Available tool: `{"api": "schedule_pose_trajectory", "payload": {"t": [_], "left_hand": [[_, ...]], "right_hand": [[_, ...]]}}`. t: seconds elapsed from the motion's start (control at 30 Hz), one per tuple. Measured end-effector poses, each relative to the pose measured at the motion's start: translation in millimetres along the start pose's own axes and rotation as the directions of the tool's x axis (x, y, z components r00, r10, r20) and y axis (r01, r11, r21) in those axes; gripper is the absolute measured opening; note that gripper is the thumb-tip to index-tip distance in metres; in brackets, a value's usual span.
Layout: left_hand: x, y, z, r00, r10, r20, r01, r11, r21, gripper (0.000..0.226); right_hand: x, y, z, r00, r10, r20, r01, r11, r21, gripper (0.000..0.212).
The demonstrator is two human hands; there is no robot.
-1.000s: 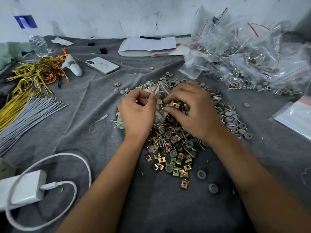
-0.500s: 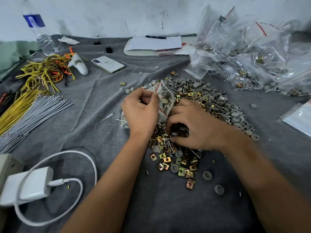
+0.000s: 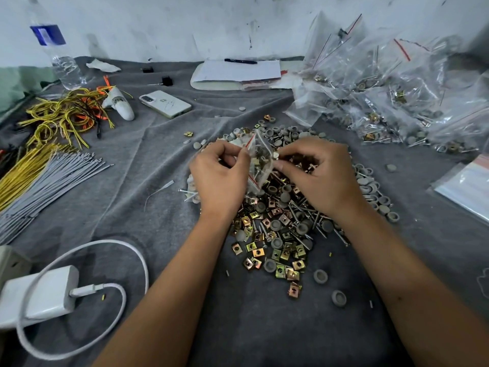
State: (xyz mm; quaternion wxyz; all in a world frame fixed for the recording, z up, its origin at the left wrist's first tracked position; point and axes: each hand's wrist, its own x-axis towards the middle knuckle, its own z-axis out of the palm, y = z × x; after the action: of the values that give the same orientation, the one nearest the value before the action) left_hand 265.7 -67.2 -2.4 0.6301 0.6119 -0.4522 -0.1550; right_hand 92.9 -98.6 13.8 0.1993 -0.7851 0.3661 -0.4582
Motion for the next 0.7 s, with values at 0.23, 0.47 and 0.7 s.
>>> {"api": "schedule_pose_trajectory", "payload": {"t": [0.23,0.47,0.7], "left_hand": [[-4.0,1.7,3.0,0.976,0.036,0.216,-0.023,0.998,-0.063,0.015],[-1.4,0.7,3.4,0.998,0.006,0.067,-0.003,0.999,-0.049,0.019],[5.4,-2.2,-0.7,0.991,-0.041,-0.125,0.037,0.999,-0.033,0.022]], "right_hand": [[-2.3,-5.2,9.8,0.997,-0.068,-0.02,0.068,0.998,-0.001,0.021],[-1.0,-1.5,16.9,0.955,-0.186,0.232,0.253,0.917,-0.307,0.024],[-2.3,-14.6,3.8,0.778,-0.042,0.627,0.214,0.956,-0.202,0.045]]}}
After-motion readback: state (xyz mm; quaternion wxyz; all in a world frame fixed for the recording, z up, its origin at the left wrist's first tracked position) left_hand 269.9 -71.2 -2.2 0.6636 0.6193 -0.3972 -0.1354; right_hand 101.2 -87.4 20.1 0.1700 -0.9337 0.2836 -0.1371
